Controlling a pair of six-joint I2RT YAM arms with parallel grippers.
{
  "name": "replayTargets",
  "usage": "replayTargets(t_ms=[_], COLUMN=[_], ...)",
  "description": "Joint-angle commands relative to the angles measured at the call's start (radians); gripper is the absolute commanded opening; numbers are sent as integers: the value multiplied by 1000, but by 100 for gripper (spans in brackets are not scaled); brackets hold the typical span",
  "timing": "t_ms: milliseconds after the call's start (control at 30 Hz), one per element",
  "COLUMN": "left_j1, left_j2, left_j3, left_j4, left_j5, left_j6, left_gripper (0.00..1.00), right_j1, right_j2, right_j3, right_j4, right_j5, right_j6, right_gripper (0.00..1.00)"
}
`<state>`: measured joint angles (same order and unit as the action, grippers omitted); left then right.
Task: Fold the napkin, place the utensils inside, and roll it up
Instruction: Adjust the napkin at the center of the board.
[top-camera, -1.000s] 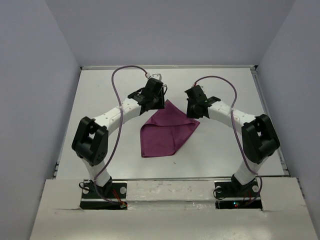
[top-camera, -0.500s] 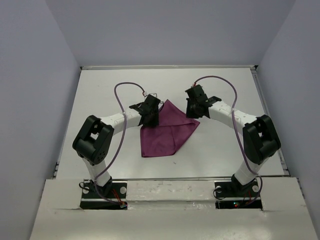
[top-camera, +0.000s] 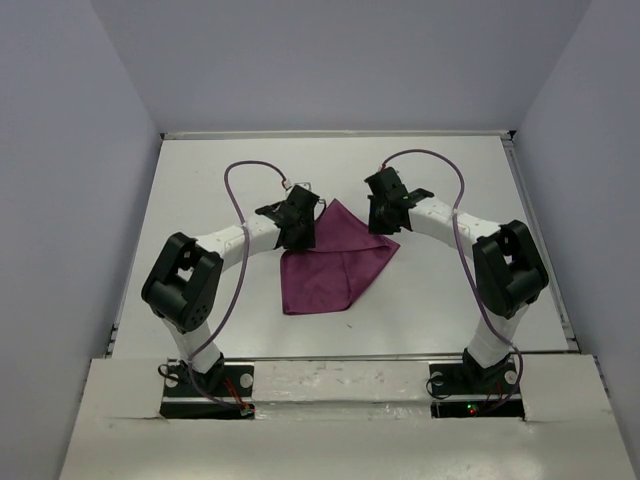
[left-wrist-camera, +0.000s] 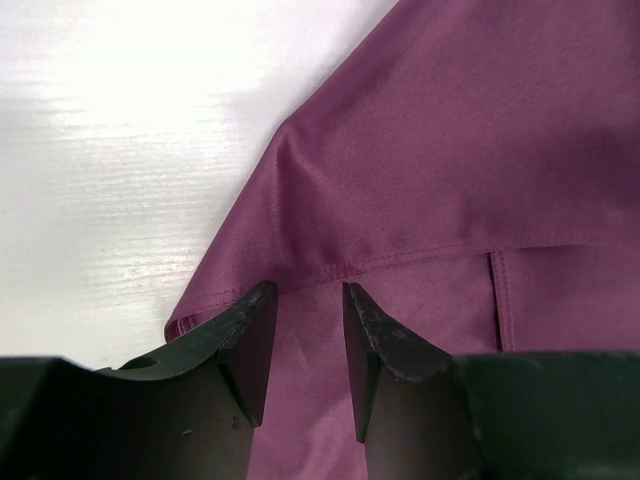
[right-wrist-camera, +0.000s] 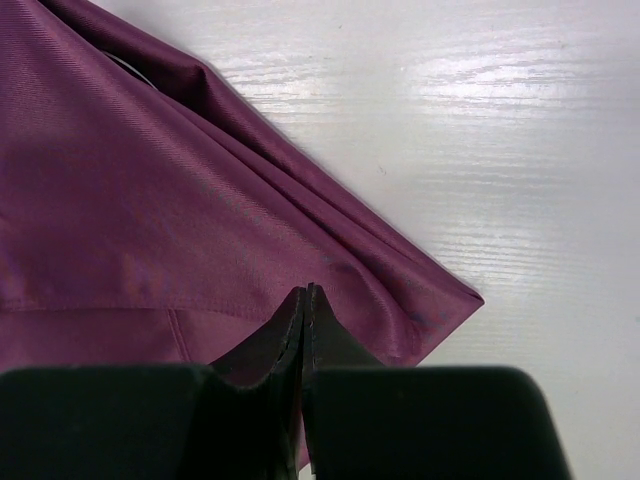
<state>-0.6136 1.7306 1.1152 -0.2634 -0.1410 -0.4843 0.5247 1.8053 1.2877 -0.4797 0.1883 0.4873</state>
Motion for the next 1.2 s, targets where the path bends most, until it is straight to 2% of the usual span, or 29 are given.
replayTargets(t_ms=[0,833,1000,1167], left_j1=[12,34,35,35], left_j2=[-74,26,-32,-149], left_j3=[46,-52,-32,35], left_j4=[-4,93,75,10], left_j5=[-28,-17,-22,-68], left_j6=[-2,-23,-23,-5], left_gripper=[45,44,43,44], right_j1=[-3,-3,-3,-3], right_j2=[-9,84,101,33], right_j3=[19,-21,-21,24], right_j4=[9,32,38,12], right_j5=[28,117,120,76], right_j6=[-15,-42,-39,-62], right_gripper=[1,1,1,1])
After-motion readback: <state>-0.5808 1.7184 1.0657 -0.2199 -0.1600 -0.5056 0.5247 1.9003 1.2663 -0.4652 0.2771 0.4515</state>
